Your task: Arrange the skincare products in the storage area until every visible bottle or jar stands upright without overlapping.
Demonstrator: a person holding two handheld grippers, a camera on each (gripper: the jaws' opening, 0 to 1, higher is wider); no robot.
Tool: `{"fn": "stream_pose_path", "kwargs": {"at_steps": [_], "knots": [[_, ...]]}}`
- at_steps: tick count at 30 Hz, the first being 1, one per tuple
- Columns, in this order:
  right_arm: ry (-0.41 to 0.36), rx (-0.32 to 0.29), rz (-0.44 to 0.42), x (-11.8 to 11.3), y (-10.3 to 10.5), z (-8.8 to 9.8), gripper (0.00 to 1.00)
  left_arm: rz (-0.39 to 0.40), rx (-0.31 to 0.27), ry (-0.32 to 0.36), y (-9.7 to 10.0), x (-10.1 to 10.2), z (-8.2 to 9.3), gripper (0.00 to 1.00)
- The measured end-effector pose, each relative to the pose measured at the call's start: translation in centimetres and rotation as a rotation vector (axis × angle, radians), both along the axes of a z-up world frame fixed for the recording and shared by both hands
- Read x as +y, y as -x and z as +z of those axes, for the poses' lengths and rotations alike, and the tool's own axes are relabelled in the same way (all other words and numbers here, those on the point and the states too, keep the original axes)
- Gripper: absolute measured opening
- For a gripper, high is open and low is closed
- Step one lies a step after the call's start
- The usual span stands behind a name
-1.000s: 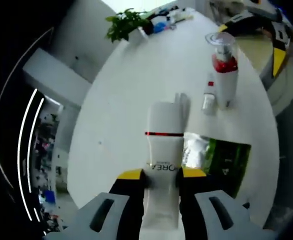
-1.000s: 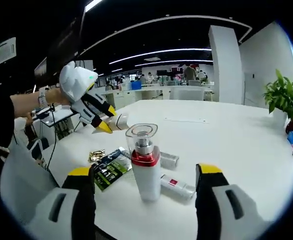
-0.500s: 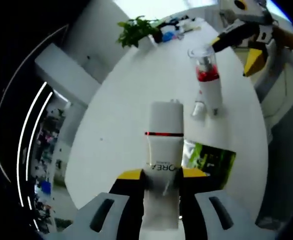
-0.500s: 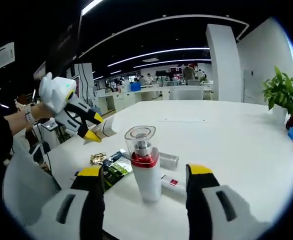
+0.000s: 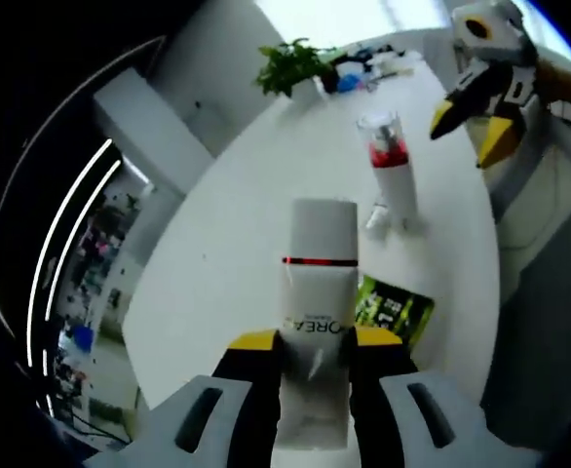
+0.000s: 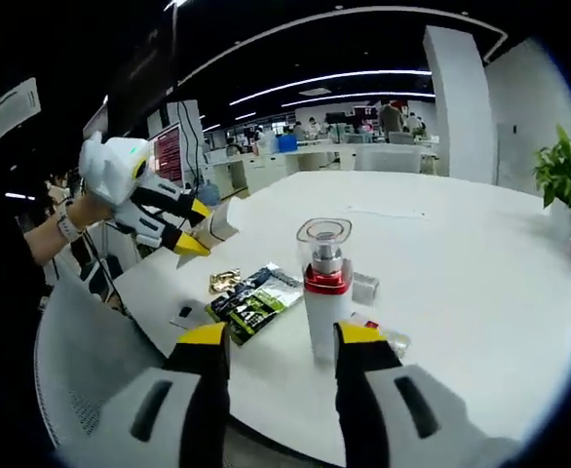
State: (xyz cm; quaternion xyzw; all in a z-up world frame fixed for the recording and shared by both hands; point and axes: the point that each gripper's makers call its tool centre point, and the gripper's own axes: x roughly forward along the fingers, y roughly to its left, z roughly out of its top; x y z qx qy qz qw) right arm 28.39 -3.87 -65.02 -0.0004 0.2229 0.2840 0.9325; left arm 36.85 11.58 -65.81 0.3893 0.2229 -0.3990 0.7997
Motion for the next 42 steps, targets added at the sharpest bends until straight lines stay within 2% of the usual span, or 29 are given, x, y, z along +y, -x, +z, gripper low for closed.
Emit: {"fn": "stream_pose_path", "kwargs": {"at_steps": [3, 5, 9, 11, 14, 15, 21, 24, 26, 30, 34, 37, 42], "knots": [[-0.088, -0.002, 0.018, 1.4, -0.2, 0.9, 0.36, 0.017, 0.012, 0.036, 0.4, -0.4, 0.1, 0.23], [-0.135, 0.012, 0.03, 2.3, -0.2, 1.2, 0.36, 0.026, 0.043, 0.068, 0.9, -0.8, 0.0, 0.23], [-0.226, 0.051, 0.03, 4.1, -0.6, 1.2, 0.32, 0.027, 0.066, 0.109, 1.7, -1.6, 0.0, 0.23], [-0.247, 0.068, 0.036, 4.8, -0.7, 1.1, 0.33, 0.038, 0.08, 0.147, 2.1, -2.0, 0.2, 0.23], [-0.251, 0.081, 0.032, 5.6, -1.0, 0.8, 0.32, 0.049, 0.07, 0.213, 2.4, -2.5, 0.9, 0.23], [-0.274, 0.084, 0.027, 5.9, -1.2, 0.9, 0.33, 0.062, 0.098, 0.234, 2.6, -2.6, 0.9, 0.23], [-0.338, 0.087, 0.025, 7.1, -1.9, 1.6, 0.32, 0.058, 0.118, 0.267, 3.9, -3.4, 1.1, 0.23], [-0.376, 0.088, 0.028, 7.9, -2.1, 2.0, 0.31, 0.063, 0.139, 0.355, 4.5, -4.3, 1.6, 0.23], [-0.417, 0.094, 0.034, 8.4, -2.2, 2.5, 0.3, 0.07, 0.145, 0.36, 4.6, -4.3, 1.7, 0.23], [-0.442, 0.104, 0.027, 8.8, -2.6, 2.4, 0.29, 0.071, 0.132, 0.358, 4.7, -4.6, 1.9, 0.23], [-0.533, 0.135, 0.011, 9.3, -3.0, 2.5, 0.26, 0.045, 0.13, 0.362, 5.0, -5.2, 2.1, 0.23], [-0.557, 0.136, -0.006, 9.2, -3.3, 2.4, 0.24, 0.042, 0.125, 0.343, 5.3, -5.7, 2.0, 0.23], [-0.639, 0.129, -0.047, 8.7, -3.8, 2.7, 0.23, 0.028, 0.101, 0.334, 5.3, -6.3, 1.9, 0.23]]}}
